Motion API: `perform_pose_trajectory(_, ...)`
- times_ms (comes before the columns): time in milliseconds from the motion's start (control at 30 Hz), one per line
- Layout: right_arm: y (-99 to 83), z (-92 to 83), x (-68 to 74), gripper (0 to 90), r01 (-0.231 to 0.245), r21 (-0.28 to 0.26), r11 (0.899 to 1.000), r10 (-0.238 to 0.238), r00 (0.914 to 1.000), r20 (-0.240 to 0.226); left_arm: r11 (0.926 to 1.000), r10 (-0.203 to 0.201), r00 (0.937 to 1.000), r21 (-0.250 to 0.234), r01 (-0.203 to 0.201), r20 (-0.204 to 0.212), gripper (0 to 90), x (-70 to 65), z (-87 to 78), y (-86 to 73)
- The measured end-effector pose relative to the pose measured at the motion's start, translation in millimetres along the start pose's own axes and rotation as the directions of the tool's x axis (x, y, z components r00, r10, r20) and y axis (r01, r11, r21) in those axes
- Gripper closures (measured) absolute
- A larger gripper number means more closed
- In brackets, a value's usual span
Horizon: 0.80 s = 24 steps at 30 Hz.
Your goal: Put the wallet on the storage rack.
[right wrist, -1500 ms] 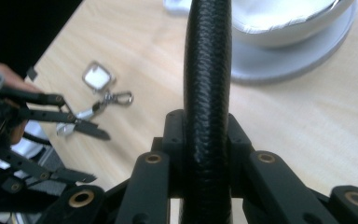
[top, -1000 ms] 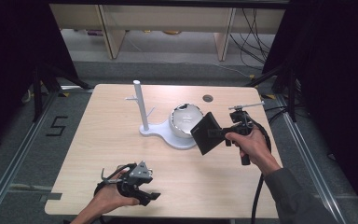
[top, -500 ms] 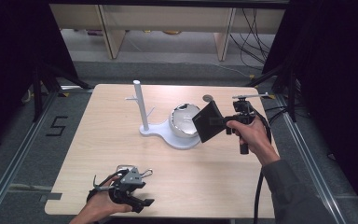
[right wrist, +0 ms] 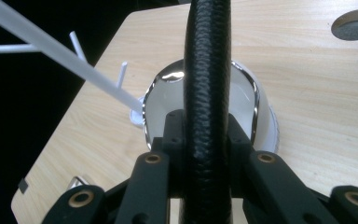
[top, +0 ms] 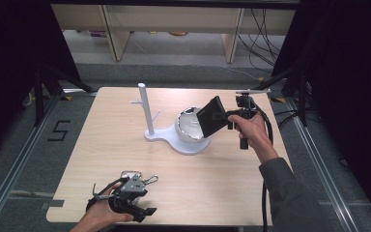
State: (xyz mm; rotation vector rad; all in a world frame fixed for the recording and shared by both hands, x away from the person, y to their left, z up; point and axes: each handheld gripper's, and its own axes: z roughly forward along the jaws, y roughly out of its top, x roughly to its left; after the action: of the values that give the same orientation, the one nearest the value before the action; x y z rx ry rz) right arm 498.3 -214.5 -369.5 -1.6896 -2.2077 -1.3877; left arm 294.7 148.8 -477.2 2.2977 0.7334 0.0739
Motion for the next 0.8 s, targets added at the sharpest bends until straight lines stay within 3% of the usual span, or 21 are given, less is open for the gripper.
perform_pose_trajectory(100,2.6,7.1,-1.7,76.5,-0.014,0.001,1.000,0.014,0.9999,-0.001,0.9994,0.026,0.9997,0.024,-0.026,-0.001,30.6,2.0,-1.5,-0.6)
perform_pose_trajectory(200,4.4,13.7,0.3,76.5,-0.061,0.017,0.998,0.061,0.9981,-0.001,1.0000,0.003,1.0000,0.006,-0.003,-0.001,30.6,-0.1,-0.1,-1.5)
perform_pose_trajectory(233,5.2,16.7,-3.1,76.5,-0.014,0.011,1.000,0.014,0.9998,0.013,1.0000,-0.002,1.0000,0.002,0.002,0.001,30.6,-0.7,0.1,-1.6)
perform_pose_trajectory(267,5.4,18.8,-3.2,76.4,-0.016,0.009,1.000,0.016,0.9998,0.013,1.0000,0.003,1.0000,0.006,-0.003,-0.001,30.6,-0.3,-0.2,-1.6)
perform_pose_trajectory(300,5.3,20.2,-0.2,76.4,-0.069,0.029,0.997,0.069,0.9976,0.006,1.0000,0.002,1.0000,0.005,-0.002,-0.001,30.6,-0.3,-0.4,-1.6)
perform_pose_trajectory(333,5.4,23.4,-4.2,76.4,-0.023,0.015,1.000,0.023,0.9996,0.015,1.0000,-0.001,1.0000,0.001,0.001,-0.002,30.7,-0.3,-0.4,-1.6)
perform_pose_trajectory(433,5.2,29.0,-4.5,76.3,-0.061,0.022,0.998,0.061,0.9981,0.003,1.0000,0.000,1.0000,0.003,0.000,-0.004,30.6,0.5,-0.9,-1.9)
perform_pose_trajectory(467,5.0,32.8,-7.6,76.3,-0.037,0.018,0.999,0.036,0.9992,0.016,0.9994,0.025,0.9996,0.024,-0.025,-0.011,30.6,2.5,-2.2,-1.7)
perform_pose_trajectory(567,2.6,40.8,-7.5,76.3,-0.071,0.034,0.997,0.071,0.9975,0.007,0.9997,0.013,0.9998,0.022,-0.013,-0.012,30.6,2.3,-1.9,-2.4)
perform_pose_trajectory(600,2.2,42.4,-9.5,76.3,-0.053,0.032,0.998,0.052,0.9985,0.013,0.9997,0.007,0.9999,0.023,-0.007,-0.012,30.5,2.5,-1.6,-2.7)
perform_pose_trajectory(633,1.2,45.5,-10.7,76.3,-0.060,0.025,0.998,0.060,0.9982,0.011,0.9995,0.014,0.9998,0.029,-0.014,-0.011,30.4,2.8,-2.3,-2.6)
perform_pose_trajectory(667,0.3,46.8,-8.5,76.3,-0.109,0.040,0.993,0.109,0.9940,-0.003,0.9988,0.035,0.9994,0.034,-0.035,-0.002,30.4,3.2,-3.4,-2.0)
perform_pose_trajectory(700,-0.7,48.9,-8.3,76.2,-0.112,0.048,0.993,0.112,0.9937,0.002,0.9992,0.028,0.9996,0.029,-0.028,-0.003,30.4,2.7,-3.2,-2.1)
perform_pose_trajectory(767,-1.4,51.5,-8.1,76.2,-0.114,0.045,0.992,0.114,0.9935,-0.003,0.9990,0.031,0.9995,0.032,-0.031,-0.002,30.4,3.1,-3.1,-2.1)
perform_pose_trajectory(800,-1.6,53.3,-10.6,76.2,-0.074,0.034,0.997,0.074,0.9972,-0.004,0.9999,-0.006,0.9999,0.010,0.006,-0.009,30.4,1.3,-1.1,-2.8)
